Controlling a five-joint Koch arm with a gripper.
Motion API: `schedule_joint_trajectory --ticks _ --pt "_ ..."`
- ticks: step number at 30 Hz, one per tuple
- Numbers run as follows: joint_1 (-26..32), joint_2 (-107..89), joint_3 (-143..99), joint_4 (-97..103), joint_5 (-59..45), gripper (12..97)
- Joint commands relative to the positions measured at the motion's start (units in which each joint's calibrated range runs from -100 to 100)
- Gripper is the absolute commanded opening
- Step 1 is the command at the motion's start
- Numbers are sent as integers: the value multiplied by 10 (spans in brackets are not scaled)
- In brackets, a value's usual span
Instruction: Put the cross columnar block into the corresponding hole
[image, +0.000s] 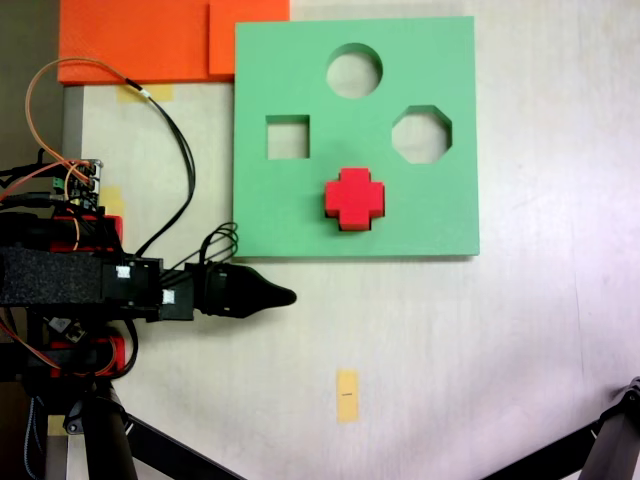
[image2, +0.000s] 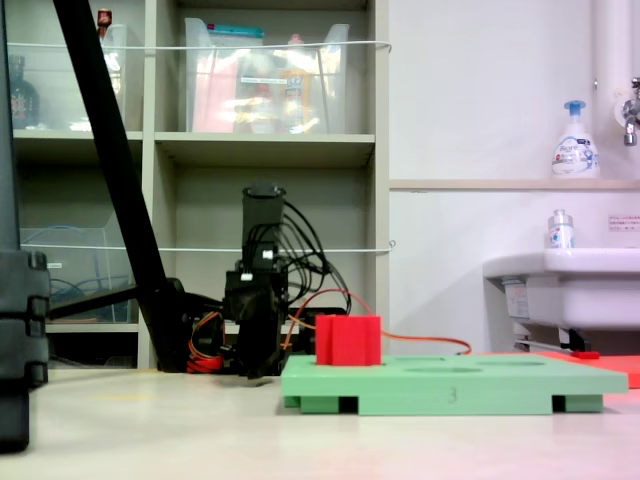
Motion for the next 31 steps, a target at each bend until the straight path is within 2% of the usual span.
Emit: schedule_joint_trajectory --ticks 1,3,6,31 --pt "2 -5 -17 -91 -6 487" --pt "2 -5 -17 -95 -6 461" --pt "0 -5 -17 -86 -5 494" --pt "0 -5 -17 -76 -5 494"
